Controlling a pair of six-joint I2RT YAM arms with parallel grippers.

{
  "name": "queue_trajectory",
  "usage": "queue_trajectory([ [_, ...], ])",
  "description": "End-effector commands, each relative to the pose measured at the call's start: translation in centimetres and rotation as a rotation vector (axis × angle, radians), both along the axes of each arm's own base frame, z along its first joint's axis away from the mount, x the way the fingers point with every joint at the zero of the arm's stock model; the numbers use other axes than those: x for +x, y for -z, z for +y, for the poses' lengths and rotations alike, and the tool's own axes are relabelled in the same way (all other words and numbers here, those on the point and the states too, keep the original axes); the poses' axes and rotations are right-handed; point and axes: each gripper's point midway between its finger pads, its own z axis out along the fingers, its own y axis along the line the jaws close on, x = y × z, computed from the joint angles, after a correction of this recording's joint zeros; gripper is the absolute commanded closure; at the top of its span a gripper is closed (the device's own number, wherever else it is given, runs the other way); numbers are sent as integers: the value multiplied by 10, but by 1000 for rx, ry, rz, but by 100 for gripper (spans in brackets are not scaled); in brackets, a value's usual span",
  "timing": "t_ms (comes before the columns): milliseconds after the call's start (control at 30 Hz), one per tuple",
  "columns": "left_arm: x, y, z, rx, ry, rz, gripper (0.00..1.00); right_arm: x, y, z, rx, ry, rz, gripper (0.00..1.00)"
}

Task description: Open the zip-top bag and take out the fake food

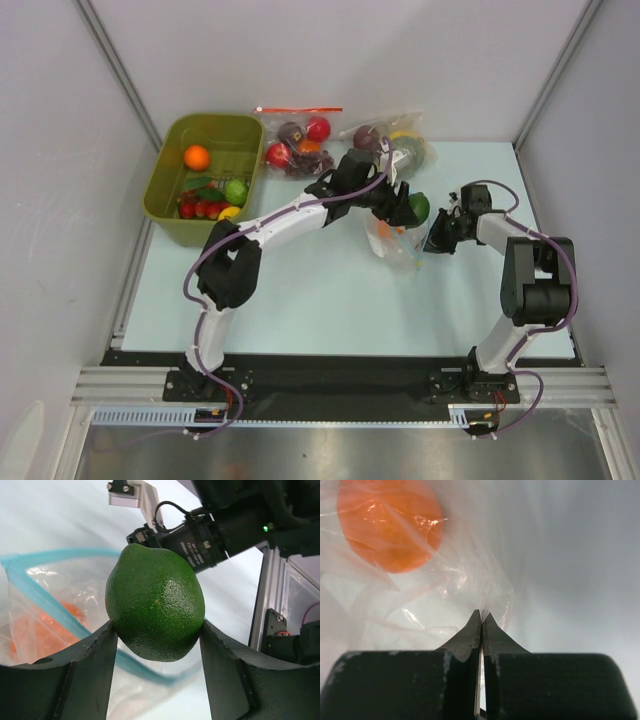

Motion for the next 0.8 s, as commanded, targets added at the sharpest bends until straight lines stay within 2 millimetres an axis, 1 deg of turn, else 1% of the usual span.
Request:
queue_trajectory([
  [0, 16, -31, -9, -74, -44, -53, 100, 4, -1, 6, 11, -24, -23, 100],
  [100, 17, -52, -12, -121, -45, -65, 100, 4, -1, 6, 10, -26, -23, 100],
  [133, 18, -60, -14, -146, -44, -84, 100, 2, 0, 14, 10, -51, -23, 100],
  [300, 13, -75, -15, -181, -28, -86, 100, 2, -3, 16, 9, -57, -28, 100],
  [333, 9, -82, -14, -193, -17, -90, 100, 2, -5, 17, 9, -57, -31, 100],
  [400, 4, -90, -11, -204, -7, -92, 99, 1, -4, 16, 4, -59, -30, 100],
  [433, -1, -97, -8, -213, 7, -96, 100, 1, -5, 15, 4, -56, -30, 100],
  [500, -7, -101, -4, -213, 17, -97, 100, 2, -5, 15, 1, -59, -31, 100],
  [533, -13, -106, 1, -215, 27, -95, 100, 2, -6, 15, -1, -59, -34, 100],
  [600, -20, -107, 8, -201, 36, -94, 100, 3, -7, 14, -2, -57, -37, 100],
  [633, -23, -102, 12, -188, 37, -88, 100, 4, -7, 14, -3, -56, -38, 100],
  [667, -28, -116, 18, -201, 43, -125, 99, 4, -7, 14, -3, -55, -36, 100],
  [733, -33, -105, 30, -157, 34, -95, 100, 4, -7, 13, -3, -54, -36, 100],
  [767, -35, -107, 35, -151, 32, -105, 100, 4, -7, 13, -3, -54, -36, 100],
])
